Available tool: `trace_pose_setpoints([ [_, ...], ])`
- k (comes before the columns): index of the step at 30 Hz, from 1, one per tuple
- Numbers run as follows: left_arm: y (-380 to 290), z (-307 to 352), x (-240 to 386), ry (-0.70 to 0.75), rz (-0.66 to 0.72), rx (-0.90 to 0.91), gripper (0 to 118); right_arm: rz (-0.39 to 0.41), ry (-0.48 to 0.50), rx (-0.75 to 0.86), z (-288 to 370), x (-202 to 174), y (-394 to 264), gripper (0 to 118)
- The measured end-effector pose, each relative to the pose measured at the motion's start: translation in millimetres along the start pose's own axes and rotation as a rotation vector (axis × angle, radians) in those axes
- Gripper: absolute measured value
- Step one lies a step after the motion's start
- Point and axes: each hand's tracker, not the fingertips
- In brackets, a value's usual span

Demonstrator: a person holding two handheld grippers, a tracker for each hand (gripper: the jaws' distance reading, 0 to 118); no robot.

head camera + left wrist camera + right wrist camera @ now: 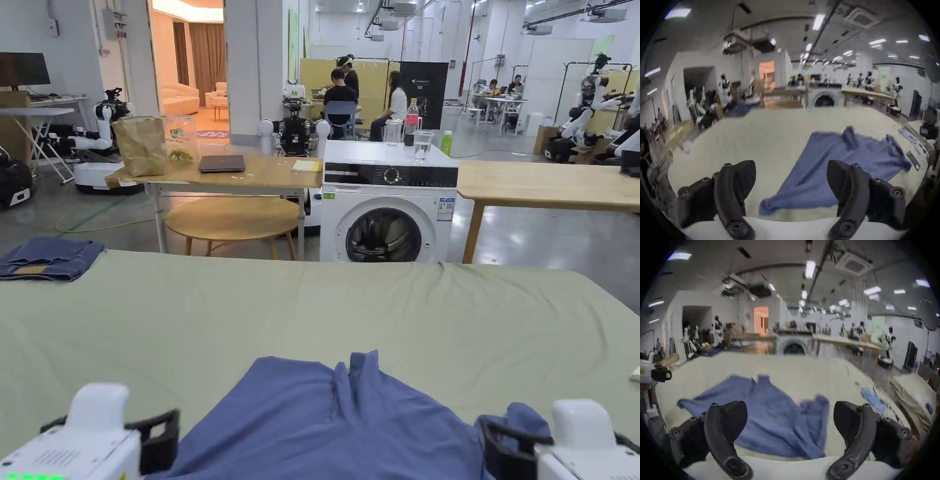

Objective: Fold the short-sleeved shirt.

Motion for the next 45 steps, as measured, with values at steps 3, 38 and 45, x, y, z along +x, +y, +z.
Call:
trace_pose_setpoints([
  [3,18,7,25,-0.020,-0.014,0.080,91,-0.006,0.044,0.075,12,-35,23,85],
  [38,-139,-140,-85,-0.129,0.056,-0.570,14,0.016,0.012,-0.218,-123,-46,-33,0],
  [45,-116,-98,-67,-0.100,0.018,-0.438,0,0.022,0.102,-0.408,-246,3,-38,9],
])
